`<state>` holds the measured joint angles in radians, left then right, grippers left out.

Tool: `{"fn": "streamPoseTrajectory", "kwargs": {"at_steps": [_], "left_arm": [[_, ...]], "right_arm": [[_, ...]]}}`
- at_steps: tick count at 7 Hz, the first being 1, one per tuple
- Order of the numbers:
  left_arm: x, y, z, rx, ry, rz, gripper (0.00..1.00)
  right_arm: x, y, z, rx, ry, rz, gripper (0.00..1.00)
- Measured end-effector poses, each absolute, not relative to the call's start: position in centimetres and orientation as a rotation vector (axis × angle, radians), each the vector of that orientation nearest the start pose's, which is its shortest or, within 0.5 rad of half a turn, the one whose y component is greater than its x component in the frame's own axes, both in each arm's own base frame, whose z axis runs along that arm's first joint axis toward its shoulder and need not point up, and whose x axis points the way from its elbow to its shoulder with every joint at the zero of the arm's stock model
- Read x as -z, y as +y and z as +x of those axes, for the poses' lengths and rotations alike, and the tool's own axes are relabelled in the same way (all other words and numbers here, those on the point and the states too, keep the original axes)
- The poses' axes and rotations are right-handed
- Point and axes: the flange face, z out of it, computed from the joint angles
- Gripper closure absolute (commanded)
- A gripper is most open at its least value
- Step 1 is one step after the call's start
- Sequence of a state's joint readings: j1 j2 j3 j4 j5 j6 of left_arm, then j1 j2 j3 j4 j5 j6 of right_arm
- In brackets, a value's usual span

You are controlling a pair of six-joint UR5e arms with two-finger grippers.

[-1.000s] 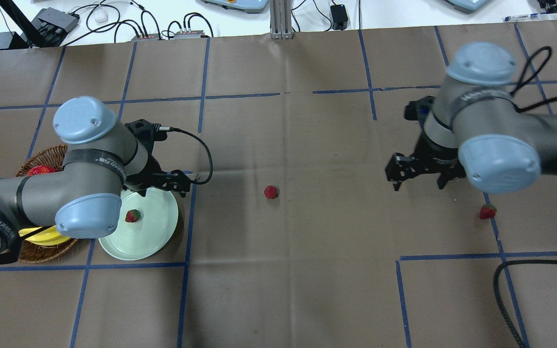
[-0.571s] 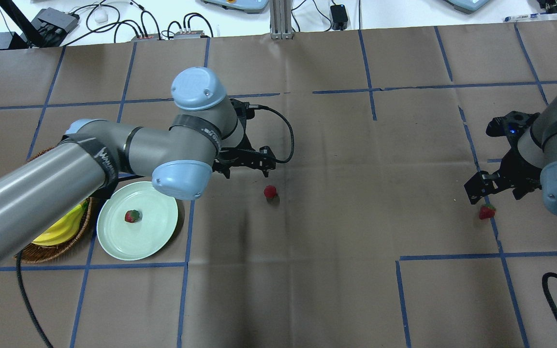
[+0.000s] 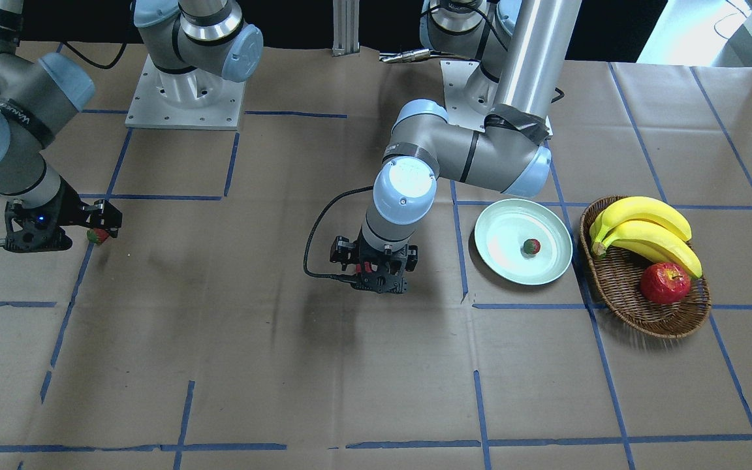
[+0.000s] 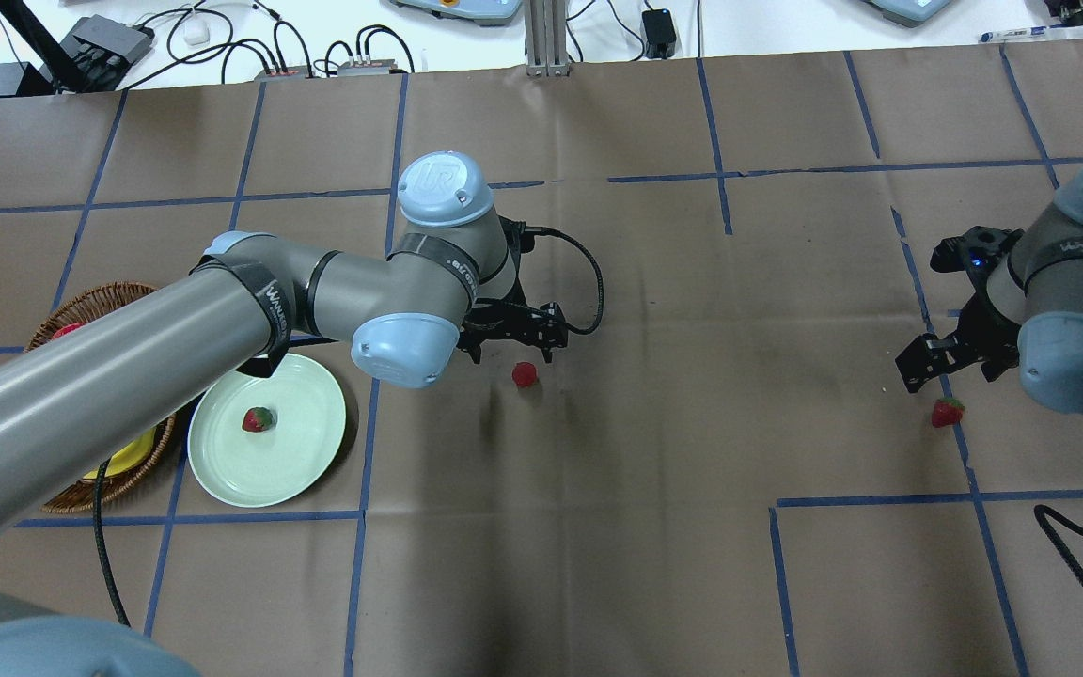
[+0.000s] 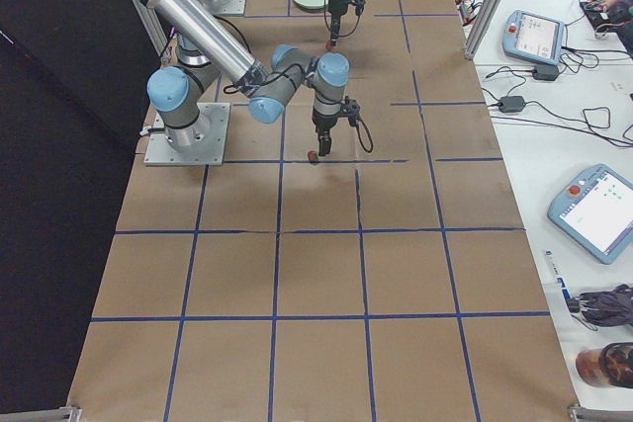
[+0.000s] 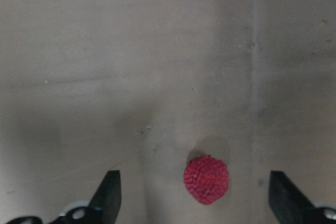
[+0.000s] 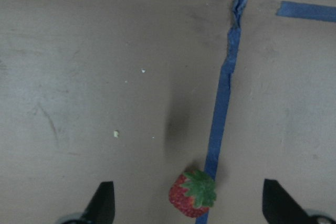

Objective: Collect all strawberries into plate
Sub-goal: 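Reach the left gripper to the mid-table strawberry while the right grasps the last one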

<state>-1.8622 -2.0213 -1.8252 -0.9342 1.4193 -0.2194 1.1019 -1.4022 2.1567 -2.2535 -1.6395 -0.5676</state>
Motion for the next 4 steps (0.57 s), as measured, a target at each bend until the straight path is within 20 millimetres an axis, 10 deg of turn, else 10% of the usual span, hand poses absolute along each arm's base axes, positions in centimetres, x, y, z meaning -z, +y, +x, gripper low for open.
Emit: {"fn": "streamPoseTrajectory", "kwargs": {"at_steps": [2,4], "left_arm": [[-17.6,-50.7,-30.9,-0.211,3.276,0.094,0.25],[-17.3,-50.6,-30.8,-0.231,3.274,0.089,0.76]], "right_arm": [[-18.6,-45.7,-10.3,-0.205,3.139,-0.143,0.0],[-17.4,-44.7,-10.0,-0.258,3.118,-0.14,0.09]]}}
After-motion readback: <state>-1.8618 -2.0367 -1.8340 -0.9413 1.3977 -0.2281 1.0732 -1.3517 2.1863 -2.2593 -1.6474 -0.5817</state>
